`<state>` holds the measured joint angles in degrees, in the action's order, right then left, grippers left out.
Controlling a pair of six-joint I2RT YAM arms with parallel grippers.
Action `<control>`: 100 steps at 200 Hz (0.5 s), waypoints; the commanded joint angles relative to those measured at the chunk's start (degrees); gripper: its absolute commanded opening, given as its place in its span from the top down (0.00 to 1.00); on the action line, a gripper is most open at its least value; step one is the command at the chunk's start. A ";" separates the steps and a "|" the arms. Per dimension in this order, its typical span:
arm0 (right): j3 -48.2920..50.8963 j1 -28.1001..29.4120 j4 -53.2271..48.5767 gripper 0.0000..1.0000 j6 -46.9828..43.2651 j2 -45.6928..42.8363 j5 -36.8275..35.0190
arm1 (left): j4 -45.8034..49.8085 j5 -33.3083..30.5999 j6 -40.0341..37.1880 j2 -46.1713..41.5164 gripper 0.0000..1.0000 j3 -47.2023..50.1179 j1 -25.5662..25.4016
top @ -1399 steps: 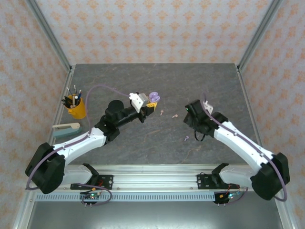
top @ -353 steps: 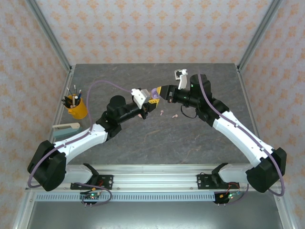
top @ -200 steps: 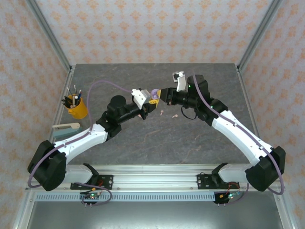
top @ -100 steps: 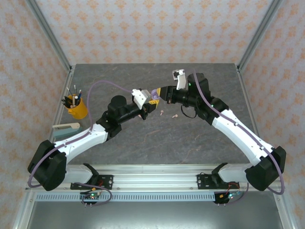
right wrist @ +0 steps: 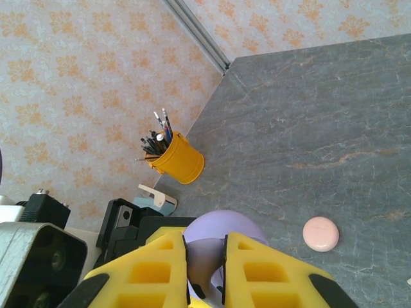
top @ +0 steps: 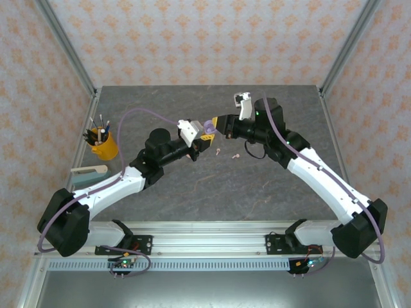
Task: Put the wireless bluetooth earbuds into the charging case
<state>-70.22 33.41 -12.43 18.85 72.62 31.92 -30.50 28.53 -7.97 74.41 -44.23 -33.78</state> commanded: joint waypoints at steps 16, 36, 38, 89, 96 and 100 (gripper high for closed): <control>-1.77 0.34 2.18 0.84 0.62 1.43 0.02 | -2.51 1.26 -0.25 -0.76 1.00 -1.83 -0.42; -1.43 0.34 2.26 0.84 0.48 1.97 0.01 | -2.62 1.26 -0.14 -0.69 1.00 -1.89 -0.43; -1.42 0.34 2.19 0.84 0.42 1.93 -0.01 | -2.63 1.26 -0.12 -0.72 1.00 -1.91 -0.46; -0.50 0.36 1.59 0.84 -0.40 2.46 0.11 | -2.50 1.09 -0.27 -0.84 1.00 -2.05 -0.43; -0.46 0.42 1.40 0.84 -0.57 2.44 0.41 | -2.46 1.00 -0.29 -0.83 1.00 -2.02 -0.40; -0.41 0.43 1.39 0.84 -0.69 2.44 0.54 | -2.46 1.00 -0.29 -0.76 1.00 -2.06 -0.45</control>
<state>-70.22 33.41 -12.12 18.98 74.63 31.94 -30.39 28.49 -7.94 74.41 -44.23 -33.76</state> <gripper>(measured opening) 0.161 0.193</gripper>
